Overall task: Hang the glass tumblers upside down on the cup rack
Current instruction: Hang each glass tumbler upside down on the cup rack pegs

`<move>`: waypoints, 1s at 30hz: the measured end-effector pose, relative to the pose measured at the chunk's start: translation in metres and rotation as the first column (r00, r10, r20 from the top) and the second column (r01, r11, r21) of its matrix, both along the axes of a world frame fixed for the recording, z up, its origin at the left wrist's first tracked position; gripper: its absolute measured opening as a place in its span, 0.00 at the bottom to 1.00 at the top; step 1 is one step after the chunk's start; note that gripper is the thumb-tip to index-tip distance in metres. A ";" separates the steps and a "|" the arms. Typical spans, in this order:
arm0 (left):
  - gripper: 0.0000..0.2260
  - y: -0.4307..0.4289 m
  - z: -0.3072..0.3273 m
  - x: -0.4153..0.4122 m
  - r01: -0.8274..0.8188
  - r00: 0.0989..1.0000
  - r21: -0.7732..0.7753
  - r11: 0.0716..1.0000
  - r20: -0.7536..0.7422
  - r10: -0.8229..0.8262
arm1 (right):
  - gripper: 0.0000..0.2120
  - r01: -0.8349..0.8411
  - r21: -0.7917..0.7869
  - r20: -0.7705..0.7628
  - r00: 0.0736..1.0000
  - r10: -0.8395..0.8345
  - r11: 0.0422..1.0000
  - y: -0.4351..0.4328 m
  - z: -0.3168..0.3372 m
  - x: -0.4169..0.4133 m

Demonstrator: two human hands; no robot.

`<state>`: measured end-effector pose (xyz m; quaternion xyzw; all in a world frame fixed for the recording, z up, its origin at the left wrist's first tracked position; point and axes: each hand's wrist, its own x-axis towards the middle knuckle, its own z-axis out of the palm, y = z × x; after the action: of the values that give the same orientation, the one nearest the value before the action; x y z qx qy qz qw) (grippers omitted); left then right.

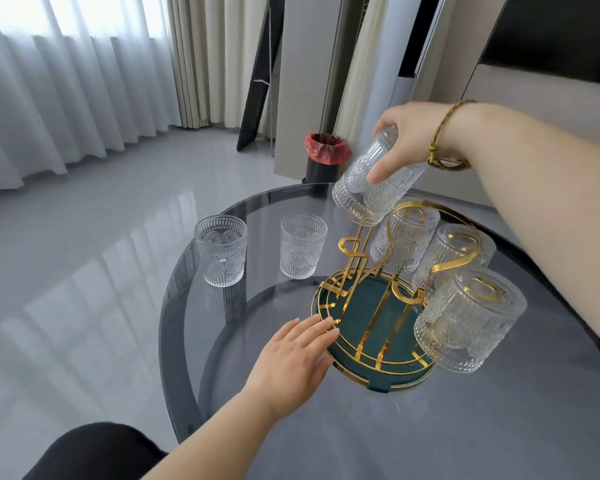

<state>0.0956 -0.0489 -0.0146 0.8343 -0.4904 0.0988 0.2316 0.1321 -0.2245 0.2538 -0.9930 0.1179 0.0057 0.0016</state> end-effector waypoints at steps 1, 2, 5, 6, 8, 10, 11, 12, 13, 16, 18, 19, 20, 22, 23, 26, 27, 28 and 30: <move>0.16 0.000 0.001 0.000 -0.008 1.000 -0.013 1.000 0.027 0.009 | 0.39 -0.004 0.000 -0.025 1.000 0.004 1.000 0.001 -0.005 0.003; 0.17 -0.001 0.001 -0.001 -0.012 0.999 -0.024 1.000 0.048 0.013 | 0.39 -0.010 0.000 -0.049 0.999 0.010 1.000 0.003 -0.011 0.006; 0.17 -0.001 -0.001 0.001 -0.013 0.998 -0.028 1.000 0.068 0.014 | 0.39 -0.030 0.013 -0.096 0.995 0.031 0.999 0.006 -0.030 0.012; 0.17 0.000 -0.001 0.001 -0.008 0.998 -0.035 0.999 0.059 0.011 | 0.39 -0.037 0.011 -0.110 0.993 0.038 0.999 0.006 -0.036 0.014; 0.18 -0.001 -0.001 0.001 -0.016 0.996 -0.022 1.000 0.082 0.017 | 0.39 -0.042 -0.003 -0.142 0.989 0.042 0.999 0.006 -0.047 0.017; 0.18 0.000 -0.002 0.001 -0.019 0.996 -0.009 1.000 0.085 0.020 | 0.41 -0.038 -0.016 -0.180 0.983 0.034 0.999 0.006 -0.055 0.020; 0.17 0.000 -0.002 0.001 -0.015 0.997 -0.017 1.000 0.073 0.016 | 0.41 -0.038 -0.024 -0.200 0.979 0.032 0.999 0.006 -0.058 0.022; 0.17 0.000 -0.003 0.001 -0.008 0.999 -0.029 1.000 0.053 0.010 | 0.42 -0.040 -0.033 -0.217 0.976 0.032 0.999 0.006 -0.060 0.023; 0.17 0.000 -0.003 0.001 -0.006 0.999 -0.036 0.999 0.044 0.007 | 0.42 -0.043 -0.038 -0.228 0.973 0.033 0.998 0.006 -0.061 0.024; 0.18 0.000 -0.002 0.001 -0.010 0.996 -0.029 1.000 0.086 0.012 | 0.42 -0.067 -0.051 -0.254 0.966 0.052 0.996 0.005 -0.063 0.027; 0.19 0.001 0.001 0.000 -0.006 0.997 -0.028 1.000 0.079 0.008 | 0.40 -0.082 -0.072 -0.276 0.959 0.060 0.994 0.005 -0.065 0.029; 0.19 0.001 0.001 0.000 -0.008 0.996 -0.025 1.000 0.083 0.010 | 0.40 -0.086 -0.080 -0.284 0.957 0.060 0.993 0.006 -0.066 0.029; 0.20 0.001 0.001 0.000 -0.011 0.996 -0.017 1.000 0.088 0.012 | 0.40 -0.089 -0.087 -0.289 0.955 0.060 0.992 0.006 -0.067 0.030; 0.20 0.001 0.001 0.000 -0.009 0.995 -0.011 1.000 0.100 0.010 | 0.39 -0.090 -0.094 -0.289 0.955 0.060 0.991 0.005 -0.068 0.030; 0.20 0.001 0.001 0.000 -0.010 0.994 -0.013 1.000 0.106 0.011 | 0.39 -0.089 -0.095 -0.288 0.956 0.058 0.991 0.005 -0.068 0.030; 0.20 0.001 0.000 0.000 -0.018 0.995 -0.011 1.000 0.100 0.019 | 0.39 -0.088 -0.097 -0.289 0.956 0.056 0.991 0.004 -0.068 0.030; 0.20 0.001 0.000 0.000 -0.020 0.995 -0.005 1.000 0.094 0.020 | 0.39 -0.088 -0.097 -0.291 0.955 0.056 0.991 0.004 -0.069 0.030; 0.20 0.001 0.000 0.000 -0.023 0.995 0.002 1.000 0.093 0.023 | 0.39 -0.088 -0.099 -0.289 0.956 0.056 0.991 0.004 -0.068 0.030; 0.19 0.001 -0.001 0.001 -0.019 0.996 -0.001 1.000 0.090 0.019 | 0.39 -0.075 -0.095 -0.269 0.962 0.047 0.993 0.005 -0.066 0.028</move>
<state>0.0965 -0.0480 -0.0155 0.8336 -0.4923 0.1386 0.2086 0.1604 -0.2198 0.1874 -0.9851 0.0864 0.1332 -0.0665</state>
